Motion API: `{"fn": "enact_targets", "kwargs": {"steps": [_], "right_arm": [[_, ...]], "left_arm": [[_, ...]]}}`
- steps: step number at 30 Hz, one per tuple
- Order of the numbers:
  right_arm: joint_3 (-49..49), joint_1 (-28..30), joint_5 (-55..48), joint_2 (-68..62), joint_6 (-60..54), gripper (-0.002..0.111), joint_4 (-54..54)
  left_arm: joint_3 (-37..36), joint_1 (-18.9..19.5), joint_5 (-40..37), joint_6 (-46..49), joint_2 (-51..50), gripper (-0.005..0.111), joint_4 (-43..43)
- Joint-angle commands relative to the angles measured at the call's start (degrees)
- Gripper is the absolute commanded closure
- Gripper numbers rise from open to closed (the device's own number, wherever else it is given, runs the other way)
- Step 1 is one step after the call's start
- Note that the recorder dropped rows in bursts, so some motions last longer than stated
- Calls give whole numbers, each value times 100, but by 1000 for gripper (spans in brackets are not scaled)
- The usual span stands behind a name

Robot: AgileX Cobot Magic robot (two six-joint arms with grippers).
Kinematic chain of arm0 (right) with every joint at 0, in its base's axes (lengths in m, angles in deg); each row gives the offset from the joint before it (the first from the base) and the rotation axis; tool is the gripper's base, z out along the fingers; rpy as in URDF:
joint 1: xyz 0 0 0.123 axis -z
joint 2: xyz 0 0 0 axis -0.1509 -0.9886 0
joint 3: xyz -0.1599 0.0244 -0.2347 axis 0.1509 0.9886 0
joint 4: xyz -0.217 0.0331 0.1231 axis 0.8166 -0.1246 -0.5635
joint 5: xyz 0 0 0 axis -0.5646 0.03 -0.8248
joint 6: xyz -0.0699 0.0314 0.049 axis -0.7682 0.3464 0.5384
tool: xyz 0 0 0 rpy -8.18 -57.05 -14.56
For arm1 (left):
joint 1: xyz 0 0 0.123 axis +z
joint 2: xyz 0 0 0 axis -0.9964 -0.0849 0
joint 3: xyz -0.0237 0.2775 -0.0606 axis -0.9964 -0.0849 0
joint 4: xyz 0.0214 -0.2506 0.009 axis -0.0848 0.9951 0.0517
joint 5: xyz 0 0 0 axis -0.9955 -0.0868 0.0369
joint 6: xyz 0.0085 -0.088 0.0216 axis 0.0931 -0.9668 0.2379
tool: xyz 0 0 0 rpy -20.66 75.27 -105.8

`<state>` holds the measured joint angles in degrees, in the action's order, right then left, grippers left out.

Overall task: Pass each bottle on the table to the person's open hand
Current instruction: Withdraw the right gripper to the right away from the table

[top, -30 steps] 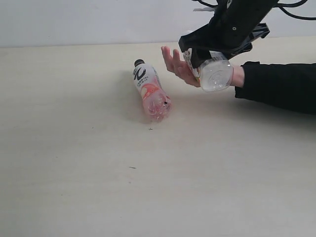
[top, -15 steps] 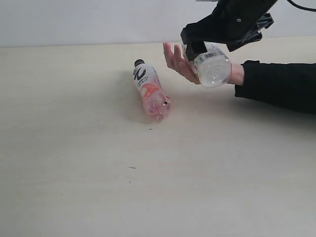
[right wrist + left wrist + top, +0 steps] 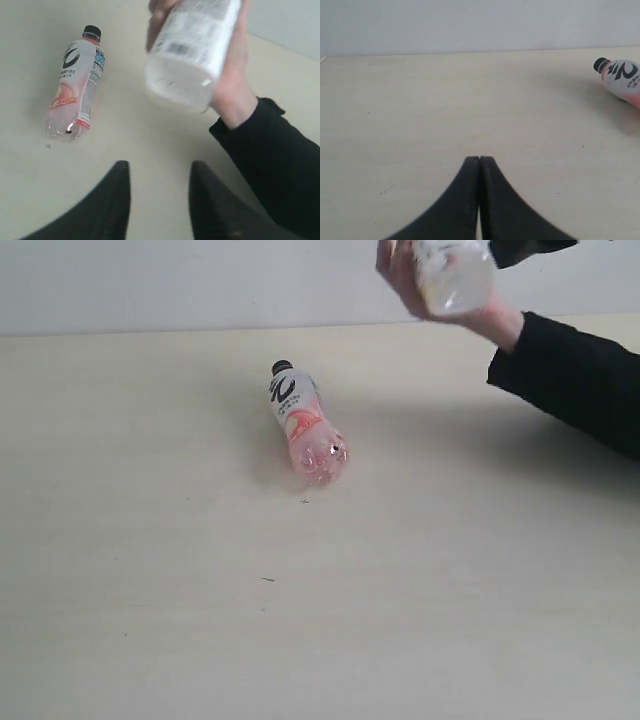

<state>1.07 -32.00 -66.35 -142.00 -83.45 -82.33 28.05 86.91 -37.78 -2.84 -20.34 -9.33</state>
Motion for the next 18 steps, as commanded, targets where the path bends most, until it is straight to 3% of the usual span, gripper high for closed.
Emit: {"fn": "enact_targets", "kwargs": {"steps": [1, 2, 14, 18], "right_arm": [[693, 0, 201, 1024, -96, 104, -203], [928, 0, 309, 1218, -96, 108, -297], [4455, 0, 2600, 3570, -109, 108, -667], [5215, 0, 3552, 3973, -86, 108, -756]], "left_arm": [[-3, -24, 24, -23, 27, 104, -1], [-3, -24, 24, -23, 27, 104, -1], [-3, -24, 24, -23, 27, 104, -1], [-3, -24, 24, -23, 27, 104, -1]]}}
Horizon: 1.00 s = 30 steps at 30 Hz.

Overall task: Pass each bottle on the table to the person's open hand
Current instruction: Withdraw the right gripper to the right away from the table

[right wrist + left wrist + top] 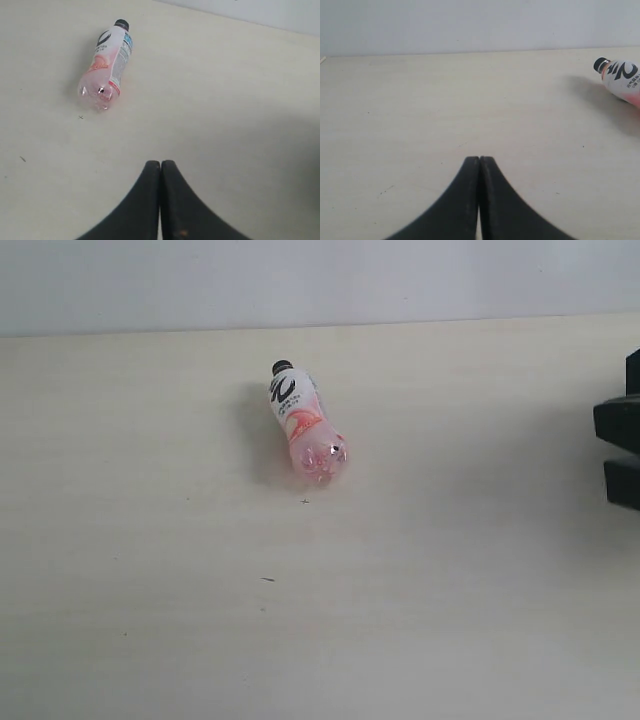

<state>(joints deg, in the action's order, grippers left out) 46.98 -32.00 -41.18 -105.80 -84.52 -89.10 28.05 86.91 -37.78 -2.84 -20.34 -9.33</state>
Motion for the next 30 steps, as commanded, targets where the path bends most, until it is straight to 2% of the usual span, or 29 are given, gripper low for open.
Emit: {"fn": "enact_targets", "kwargs": {"steps": [1, 4, 8, 30], "right_arm": [[765, 0, 1410, 397, 22, 108, -79], [971, 0, 2085, 410, 49, 108, -79], [1010, 0, 2211, 436, 716, 108, -79], [1019, 0, 1394, 1425, 906, 108, -12]], "left_arm": [[-3, -24, 24, -23, 27, 104, -1], [-3, -24, 24, -23, 27, 104, -1], [-3, -24, 24, -23, 27, 104, -1], [-3, -24, 24, -23, 27, 104, -1]]}}
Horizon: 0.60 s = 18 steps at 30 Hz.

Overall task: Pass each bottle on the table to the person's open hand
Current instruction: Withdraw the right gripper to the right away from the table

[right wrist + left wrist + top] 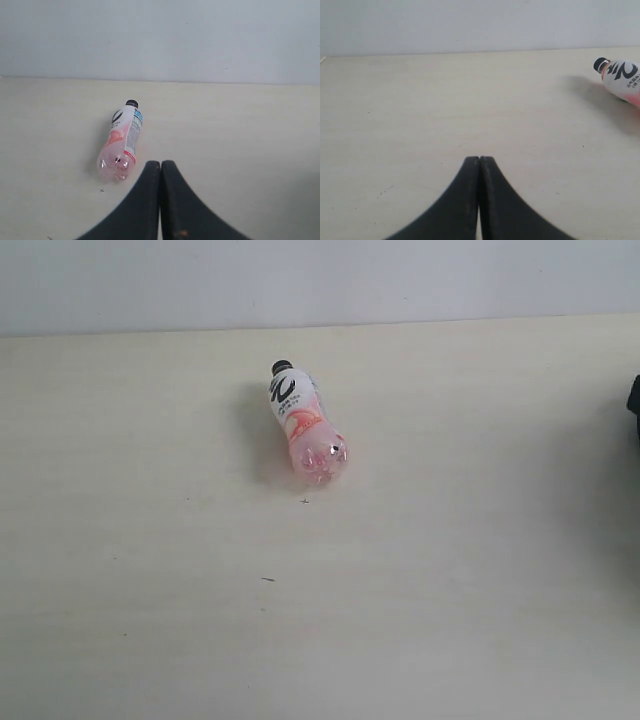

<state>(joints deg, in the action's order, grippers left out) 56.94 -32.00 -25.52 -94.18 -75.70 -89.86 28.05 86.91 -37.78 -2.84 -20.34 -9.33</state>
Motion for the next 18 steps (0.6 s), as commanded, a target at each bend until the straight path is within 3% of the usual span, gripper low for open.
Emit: {"fn": "enact_targets", "kwargs": {"steps": [1, 5, 10, 18], "right_arm": [[23, 0, -177, 325, 23, 108, 65], [23, 0, -270, 505, 53, 108, -83], [23, 0, -432, 1029, 647, 108, -1384], [23, 0, -668, 2226, 619, 108, -725]], "left_arm": [[-3, -24, 24, -23, 27, 104, -1], [-3, -24, 24, -33, 27, 104, -1], [-3, -24, 24, -33, 27, 104, -1], [-3, -24, 24, -33, 27, 104, -1]]}}
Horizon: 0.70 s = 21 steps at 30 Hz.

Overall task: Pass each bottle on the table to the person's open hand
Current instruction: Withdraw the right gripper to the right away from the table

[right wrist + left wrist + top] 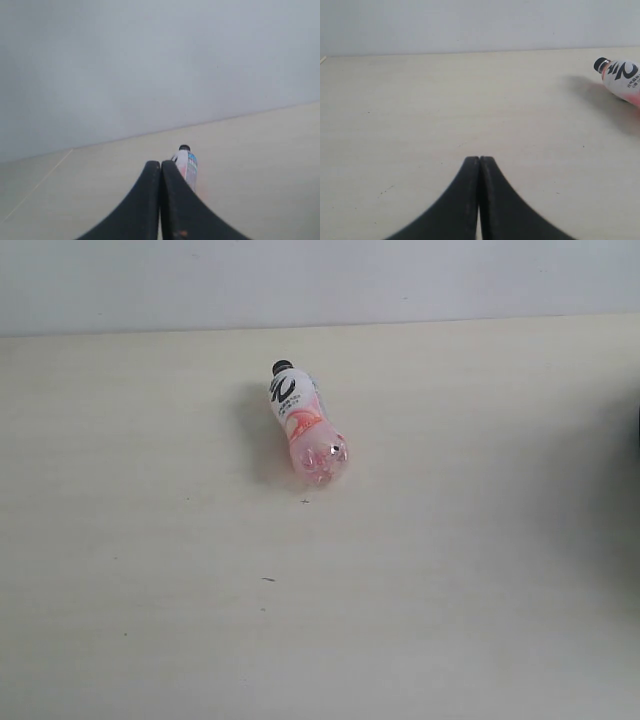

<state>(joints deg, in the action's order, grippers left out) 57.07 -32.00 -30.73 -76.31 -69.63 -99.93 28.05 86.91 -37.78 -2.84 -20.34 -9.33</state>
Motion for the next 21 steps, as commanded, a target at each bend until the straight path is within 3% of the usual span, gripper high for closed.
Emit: {"fn": "enact_targets", "kwargs": {"steps": [1, 6, 12, 17, 21], "right_arm": [[10, 0, -250, 523, 12, 108, 325], [295, 0, -371, 586, 150, 108, 600], [725, 0, 457, 579, -109, 108, 560], [740, 0, -418, 579, -974, 108, 680], [840, 0, -367, 579, -1124, 108, 800]], "left_arm": [[-3, -24, 24, -33, 27, 104, -1], [-3, -24, 24, -33, 27, 104, -1], [-3, -24, 24, -33, 27, 104, -1], [-3, -24, 24, -23, 27, 104, -1], [-3, -24, 24, -23, 27, 104, -1]]}}
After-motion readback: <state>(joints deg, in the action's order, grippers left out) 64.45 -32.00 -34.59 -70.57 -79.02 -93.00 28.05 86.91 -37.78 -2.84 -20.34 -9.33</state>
